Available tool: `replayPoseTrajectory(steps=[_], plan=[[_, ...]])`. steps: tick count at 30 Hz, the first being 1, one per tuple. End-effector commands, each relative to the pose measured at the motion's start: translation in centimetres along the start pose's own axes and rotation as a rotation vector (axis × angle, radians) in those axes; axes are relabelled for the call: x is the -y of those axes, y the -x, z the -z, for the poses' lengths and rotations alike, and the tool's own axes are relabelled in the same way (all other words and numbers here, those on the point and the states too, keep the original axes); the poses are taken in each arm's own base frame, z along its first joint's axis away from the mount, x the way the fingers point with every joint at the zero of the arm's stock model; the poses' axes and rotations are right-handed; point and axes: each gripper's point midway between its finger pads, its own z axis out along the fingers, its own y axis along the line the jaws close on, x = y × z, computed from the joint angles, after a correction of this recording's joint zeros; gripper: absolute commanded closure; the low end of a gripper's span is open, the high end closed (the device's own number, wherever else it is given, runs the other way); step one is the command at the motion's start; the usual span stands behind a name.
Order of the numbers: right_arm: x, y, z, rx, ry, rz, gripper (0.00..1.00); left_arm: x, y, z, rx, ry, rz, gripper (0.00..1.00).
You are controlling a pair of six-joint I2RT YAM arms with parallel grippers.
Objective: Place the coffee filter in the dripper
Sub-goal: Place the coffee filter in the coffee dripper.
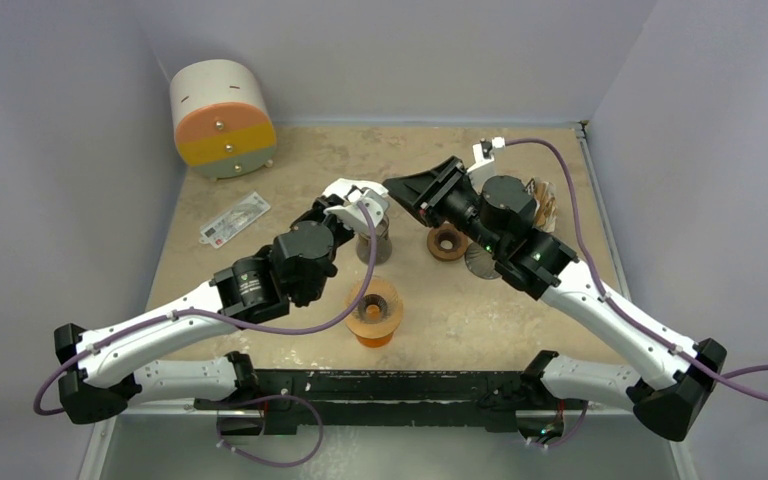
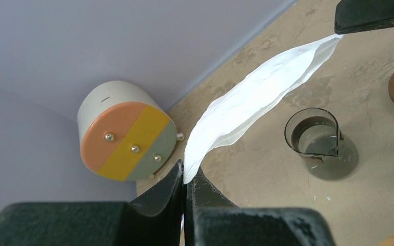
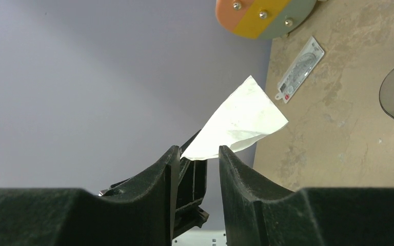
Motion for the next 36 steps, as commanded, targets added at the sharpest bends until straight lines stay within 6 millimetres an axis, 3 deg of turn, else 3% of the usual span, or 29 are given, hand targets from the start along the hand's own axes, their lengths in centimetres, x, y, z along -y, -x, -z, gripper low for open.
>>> replayPoseTrajectory(steps=[1,36], plan=[[-0.8,-0.4,0.0,-0.016,0.034,-0.025,0.63,-0.8,0.8,0.1,0.014,0.040,0.070,1.00],[-1.0,-0.1,-1.2,0.000,0.030,-0.037,0.63,-0.5,1.1,0.2,0.021,0.021,0.096,1.00]])
